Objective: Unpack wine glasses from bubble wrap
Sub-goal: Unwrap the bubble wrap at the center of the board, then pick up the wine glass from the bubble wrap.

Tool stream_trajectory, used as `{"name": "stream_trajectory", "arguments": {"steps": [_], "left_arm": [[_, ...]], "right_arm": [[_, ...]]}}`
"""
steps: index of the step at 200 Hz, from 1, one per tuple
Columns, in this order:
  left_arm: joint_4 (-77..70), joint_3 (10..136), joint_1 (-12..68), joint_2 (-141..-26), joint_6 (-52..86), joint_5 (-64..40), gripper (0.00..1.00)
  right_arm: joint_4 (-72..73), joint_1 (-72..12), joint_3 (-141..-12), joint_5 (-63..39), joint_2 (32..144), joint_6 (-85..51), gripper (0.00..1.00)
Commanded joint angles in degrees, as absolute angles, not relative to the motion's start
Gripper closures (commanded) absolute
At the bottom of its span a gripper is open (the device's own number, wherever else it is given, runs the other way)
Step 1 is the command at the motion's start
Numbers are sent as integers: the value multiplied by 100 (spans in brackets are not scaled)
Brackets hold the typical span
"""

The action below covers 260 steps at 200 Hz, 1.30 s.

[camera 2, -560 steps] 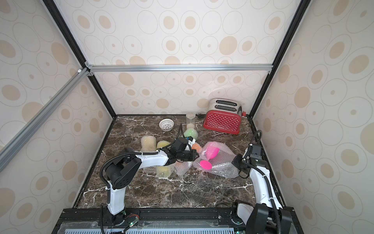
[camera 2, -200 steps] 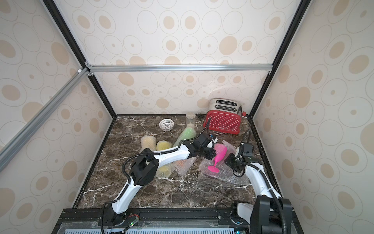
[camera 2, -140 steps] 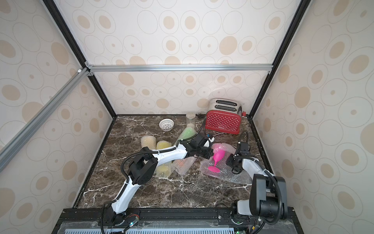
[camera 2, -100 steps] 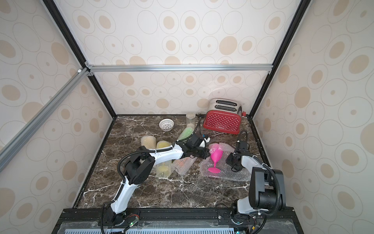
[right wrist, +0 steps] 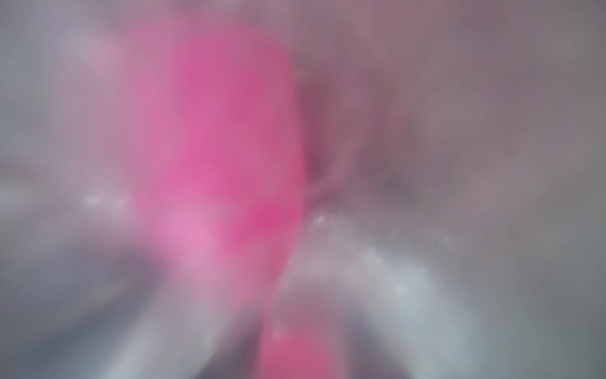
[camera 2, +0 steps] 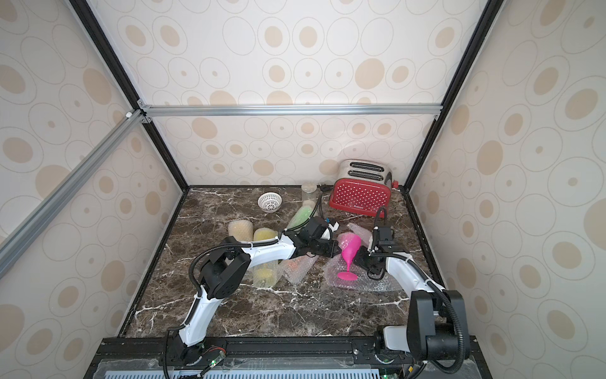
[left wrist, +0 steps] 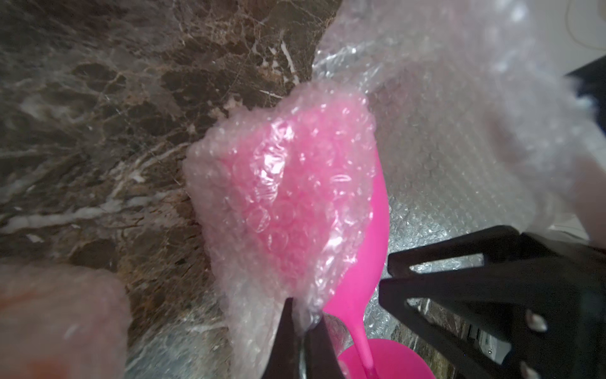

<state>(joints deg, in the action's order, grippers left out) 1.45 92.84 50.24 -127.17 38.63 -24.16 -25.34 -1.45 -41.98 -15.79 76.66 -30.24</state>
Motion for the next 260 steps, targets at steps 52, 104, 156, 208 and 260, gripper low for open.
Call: {"name": "stream_trajectory", "arguments": {"steps": [52, 104, 156, 208, 260], "left_arm": [[-150, 9204, 5016, -12485, 4145, -2588, 100], [-163, 9043, 5002, -12378, 4201, -2513, 100], [-220, 8629, 4855, -12132, 4267, -2343, 100], [-325, 8259, 4733, -11949, 4383, -2224, 100], [-577, 8007, 4719, -11833, 4648, -2149, 100]], "right_arm": [[-2219, -532, -4089, -1705, 8363, -3230, 61], [-2452, -519, -4134, -1213, 8291, -3144, 83], [-2962, -188, -4140, -826, 7743, -2914, 96], [-3368, 433, -4140, -809, 7406, -2614, 98], [-3567, 888, -4227, -743, 7301, -2303, 98]]}}
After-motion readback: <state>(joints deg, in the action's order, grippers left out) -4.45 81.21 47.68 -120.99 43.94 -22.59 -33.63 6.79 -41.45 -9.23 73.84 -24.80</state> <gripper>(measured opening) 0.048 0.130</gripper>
